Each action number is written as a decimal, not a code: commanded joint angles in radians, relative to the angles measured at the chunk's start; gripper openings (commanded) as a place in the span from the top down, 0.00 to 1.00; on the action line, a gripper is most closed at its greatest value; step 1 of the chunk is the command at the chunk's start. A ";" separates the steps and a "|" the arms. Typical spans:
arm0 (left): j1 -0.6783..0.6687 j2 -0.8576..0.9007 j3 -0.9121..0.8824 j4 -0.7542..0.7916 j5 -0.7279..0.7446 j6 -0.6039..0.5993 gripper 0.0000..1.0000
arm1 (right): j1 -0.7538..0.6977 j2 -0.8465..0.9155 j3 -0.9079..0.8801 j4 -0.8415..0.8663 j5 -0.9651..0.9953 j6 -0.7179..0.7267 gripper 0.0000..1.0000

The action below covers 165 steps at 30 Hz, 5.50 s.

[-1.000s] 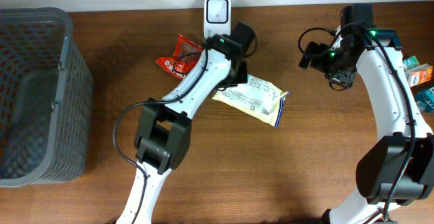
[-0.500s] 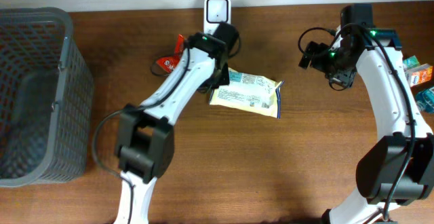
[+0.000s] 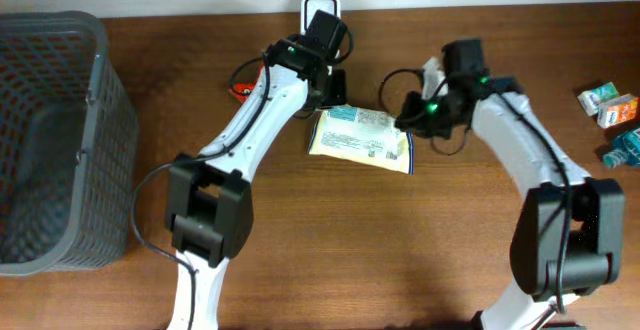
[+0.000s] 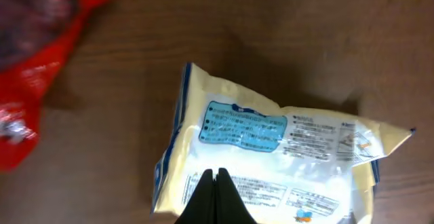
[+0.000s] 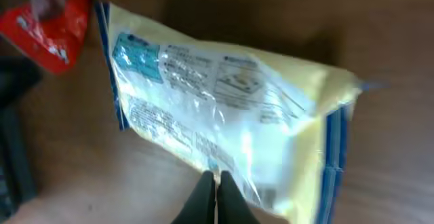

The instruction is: Scan the item barcode

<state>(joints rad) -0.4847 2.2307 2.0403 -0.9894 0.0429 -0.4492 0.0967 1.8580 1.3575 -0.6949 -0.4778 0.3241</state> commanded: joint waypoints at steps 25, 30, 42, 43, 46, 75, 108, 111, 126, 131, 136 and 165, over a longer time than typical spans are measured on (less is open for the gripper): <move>0.054 0.227 0.259 -0.283 0.096 0.168 0.03 | 0.003 0.071 0.114 -0.183 0.089 -0.055 0.05; 0.109 0.288 0.257 -0.283 0.312 0.312 0.01 | -0.143 0.069 0.229 -0.306 0.089 -0.058 0.02; 0.112 0.425 0.251 -0.284 0.554 0.508 0.22 | -0.267 0.069 0.231 -0.299 0.093 -0.058 0.02; 0.112 0.425 0.251 -0.287 0.564 0.507 0.35 | -0.267 0.069 0.231 -0.300 0.093 -0.058 0.02; 0.112 0.425 0.251 -0.288 0.563 0.507 0.74 | -0.267 0.069 0.231 -0.299 0.093 -0.058 0.02; 0.127 0.286 0.984 -0.699 -0.649 0.255 1.00 | -0.267 0.069 0.231 -0.299 0.093 -0.058 0.02; -0.152 0.290 0.611 -0.624 -0.684 0.121 0.96 | -0.267 0.069 0.231 -0.296 0.096 -0.058 0.02; -0.179 0.288 0.611 -0.625 -0.539 0.122 0.84 | -0.267 0.069 0.231 -0.296 0.097 -0.058 0.02; -0.056 0.212 0.609 -0.511 -0.320 0.115 1.00 | -0.267 0.069 0.231 -0.293 0.097 -0.058 0.02; 0.049 0.212 0.447 -0.304 -0.181 0.079 1.00 | -0.267 0.069 0.231 -0.293 0.097 -0.058 0.02; 0.028 0.212 0.186 -0.137 -0.139 0.079 1.00 | -0.267 0.069 0.231 -0.293 0.097 -0.058 0.02; 0.259 0.110 0.461 -0.469 -0.012 0.187 0.01 | -0.267 0.069 0.231 -0.239 0.049 0.086 0.02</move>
<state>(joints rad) -0.2523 2.3486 2.4981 -1.4296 0.0410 -0.2329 -0.1688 1.9511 1.5776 -0.9390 -0.3969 0.3290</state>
